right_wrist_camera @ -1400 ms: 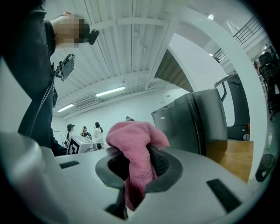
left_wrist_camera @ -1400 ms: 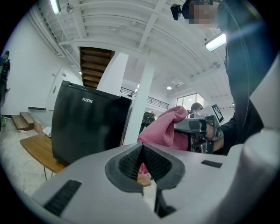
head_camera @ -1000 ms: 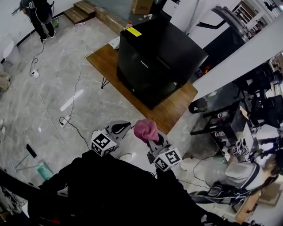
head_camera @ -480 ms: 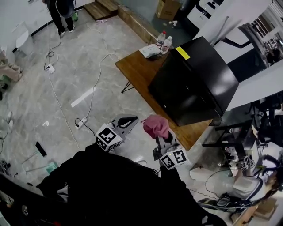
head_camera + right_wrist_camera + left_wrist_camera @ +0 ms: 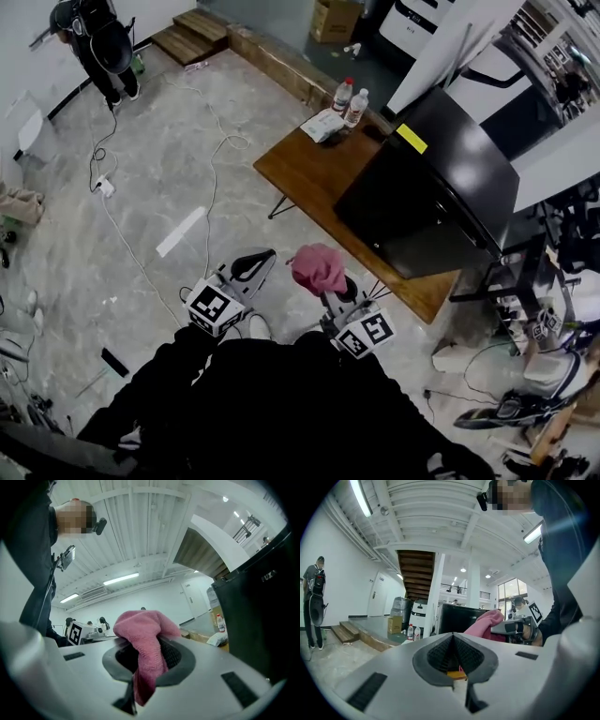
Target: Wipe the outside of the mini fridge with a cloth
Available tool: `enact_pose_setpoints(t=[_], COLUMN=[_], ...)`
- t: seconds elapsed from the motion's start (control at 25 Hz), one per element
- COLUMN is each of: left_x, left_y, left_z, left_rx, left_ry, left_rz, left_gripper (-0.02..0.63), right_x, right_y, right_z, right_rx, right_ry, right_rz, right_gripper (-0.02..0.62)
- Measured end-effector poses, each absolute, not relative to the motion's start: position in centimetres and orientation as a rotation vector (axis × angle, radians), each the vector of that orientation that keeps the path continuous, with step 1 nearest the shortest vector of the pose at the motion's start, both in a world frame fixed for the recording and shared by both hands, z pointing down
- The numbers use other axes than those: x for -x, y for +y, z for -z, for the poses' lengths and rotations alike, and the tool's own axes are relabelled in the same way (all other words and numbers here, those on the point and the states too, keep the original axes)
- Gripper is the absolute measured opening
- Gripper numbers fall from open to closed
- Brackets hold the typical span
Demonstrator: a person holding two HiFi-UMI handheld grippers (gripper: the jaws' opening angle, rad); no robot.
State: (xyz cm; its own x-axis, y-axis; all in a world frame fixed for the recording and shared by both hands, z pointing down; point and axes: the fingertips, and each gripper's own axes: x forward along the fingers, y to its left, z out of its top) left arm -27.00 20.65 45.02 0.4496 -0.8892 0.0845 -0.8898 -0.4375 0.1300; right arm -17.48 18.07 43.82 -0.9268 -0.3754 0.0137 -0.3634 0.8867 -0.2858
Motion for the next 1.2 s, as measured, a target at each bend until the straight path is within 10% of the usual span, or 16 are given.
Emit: enact_pose_setpoints(t=[1.2], left_x=[37.6], left_y=[-11.6], left_z=[-42.8], left_rx=[-2.719], left_ry=[-1.363], left_rz=[0.002], left_gripper=[0.006], right_x=[31.9], right_y=[-10.3], right_z=[-42.8], right_rx=[0.867], right_ry=[2.788], right_rz=[0.413], right_gripper=[0.058])
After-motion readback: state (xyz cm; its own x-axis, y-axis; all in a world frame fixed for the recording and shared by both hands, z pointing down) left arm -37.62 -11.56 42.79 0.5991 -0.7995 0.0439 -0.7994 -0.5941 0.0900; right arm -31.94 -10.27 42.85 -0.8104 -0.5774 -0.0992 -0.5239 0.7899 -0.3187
